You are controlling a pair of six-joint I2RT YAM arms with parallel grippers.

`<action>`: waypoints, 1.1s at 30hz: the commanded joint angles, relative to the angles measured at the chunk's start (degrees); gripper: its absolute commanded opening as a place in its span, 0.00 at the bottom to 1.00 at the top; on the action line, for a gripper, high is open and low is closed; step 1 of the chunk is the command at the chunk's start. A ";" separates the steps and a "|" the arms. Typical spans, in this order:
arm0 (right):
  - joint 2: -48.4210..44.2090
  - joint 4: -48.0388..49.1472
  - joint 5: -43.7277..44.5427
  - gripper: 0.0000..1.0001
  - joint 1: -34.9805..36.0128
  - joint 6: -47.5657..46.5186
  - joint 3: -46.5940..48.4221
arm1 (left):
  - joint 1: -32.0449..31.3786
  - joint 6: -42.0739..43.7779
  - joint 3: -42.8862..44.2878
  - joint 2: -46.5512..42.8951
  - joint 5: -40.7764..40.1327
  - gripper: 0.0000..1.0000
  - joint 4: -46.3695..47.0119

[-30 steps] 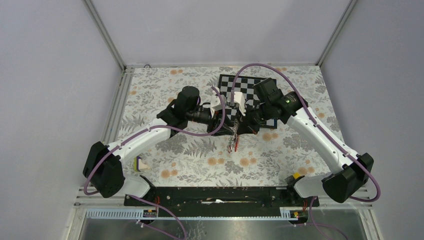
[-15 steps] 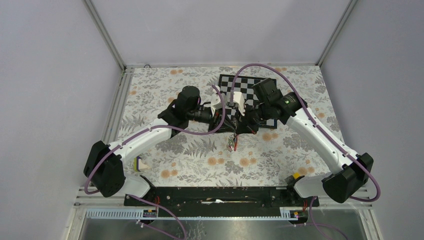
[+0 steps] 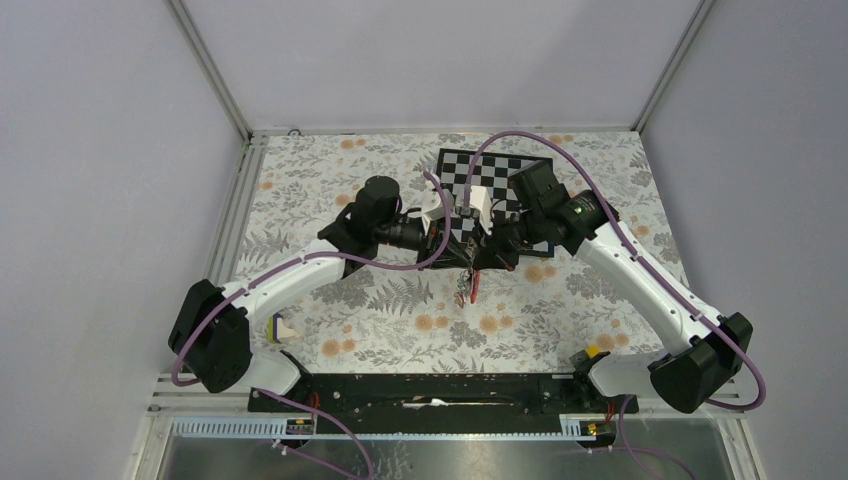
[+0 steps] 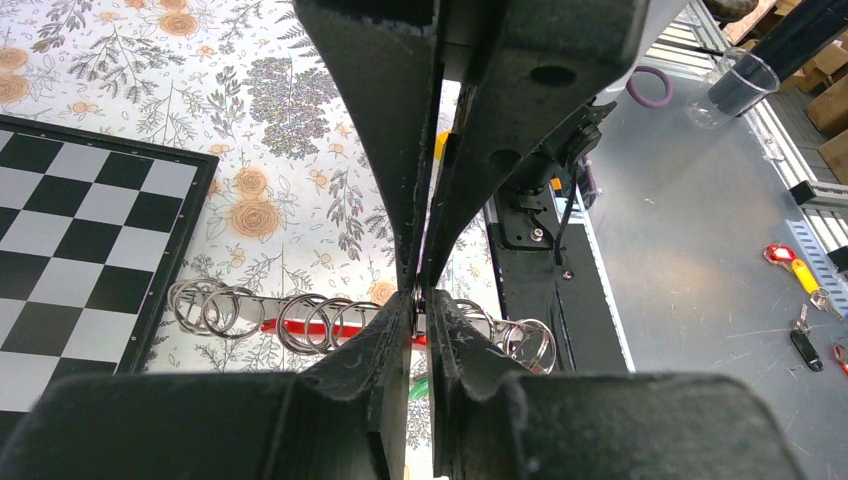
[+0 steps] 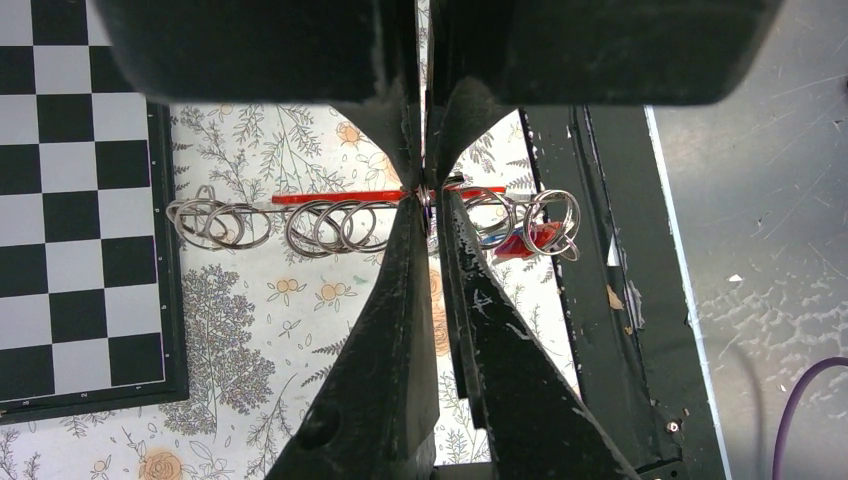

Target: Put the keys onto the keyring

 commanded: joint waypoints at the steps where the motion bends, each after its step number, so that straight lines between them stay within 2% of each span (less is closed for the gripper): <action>1: -1.83 2.60 -0.14 0.00 0.36 1.01 0.48 | 0.35 -1.43 0.00 -0.28 2.44 0.13 3.85; 7: -1.67 2.67 -0.42 0.00 0.31 1.05 0.29 | 0.35 -2.20 0.58 0.02 2.85 0.00 4.24; 11: -2.09 3.26 -0.14 0.00 0.22 1.32 -0.28 | 0.65 -4.02 0.54 -0.12 3.58 0.00 5.58; 18: -4.96 6.45 -2.84 0.24 -1.39 1.75 -3.59 | 3.01 -11.24 0.58 -1.28 7.19 0.00 11.37; 21: -7.08 10.11 -5.75 0.30 -1.98 1.59 -6.67 | 3.42 -12.87 0.62 -1.83 8.02 0.00 12.37; 24: -8.41 12.63 -8.43 0.33 -2.58 1.68 -8.59 | 3.43 -13.17 0.24 -2.08 8.31 0.00 12.50; 33: -8.75 15.40 -9.85 0.33 -2.93 1.87 -9.88 | 3.47 -13.78 -0.08 -1.74 8.54 0.00 12.98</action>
